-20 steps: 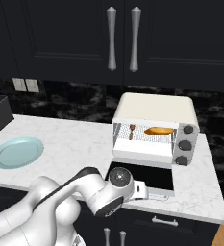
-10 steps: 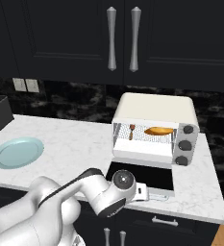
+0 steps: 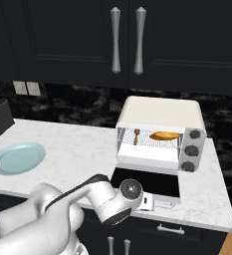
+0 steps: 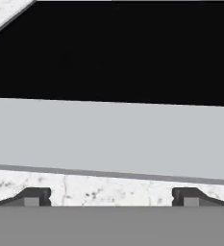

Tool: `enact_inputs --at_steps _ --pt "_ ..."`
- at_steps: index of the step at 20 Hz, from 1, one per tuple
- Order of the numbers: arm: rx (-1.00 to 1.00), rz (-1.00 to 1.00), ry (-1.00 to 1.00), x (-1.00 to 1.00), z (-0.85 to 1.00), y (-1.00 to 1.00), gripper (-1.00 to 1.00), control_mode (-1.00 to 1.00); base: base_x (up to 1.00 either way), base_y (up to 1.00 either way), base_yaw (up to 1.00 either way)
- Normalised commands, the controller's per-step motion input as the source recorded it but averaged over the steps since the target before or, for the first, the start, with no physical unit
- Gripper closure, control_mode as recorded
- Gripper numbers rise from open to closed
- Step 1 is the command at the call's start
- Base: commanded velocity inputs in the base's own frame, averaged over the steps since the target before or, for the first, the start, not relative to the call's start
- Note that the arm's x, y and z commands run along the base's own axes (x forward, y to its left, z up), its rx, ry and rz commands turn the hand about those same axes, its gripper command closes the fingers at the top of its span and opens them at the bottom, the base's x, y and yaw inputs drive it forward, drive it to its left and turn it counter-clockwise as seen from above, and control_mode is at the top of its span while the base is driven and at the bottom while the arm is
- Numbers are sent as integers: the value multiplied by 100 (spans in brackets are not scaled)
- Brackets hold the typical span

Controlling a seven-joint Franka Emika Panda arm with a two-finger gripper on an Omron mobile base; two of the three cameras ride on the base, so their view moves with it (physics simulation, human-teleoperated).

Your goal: Pick up the kebab skewer and baguette bread, and place them inside the toaster oven. Close the toaster oven door and start by setting the timer.

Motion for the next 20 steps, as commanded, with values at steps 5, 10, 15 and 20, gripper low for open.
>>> enact_inputs --at_steps 5,10,15,20 --pt "1 0 0 7 -32 -3 -100 -100 0 0 0" --pt "0 0 0 37 -11 0 -100 -100 0 0 0" --pt "1 0 0 46 0 0 -100 -100 0 0 0" --pt "5 0 0 17 0 0 -100 -100 0 0 0"
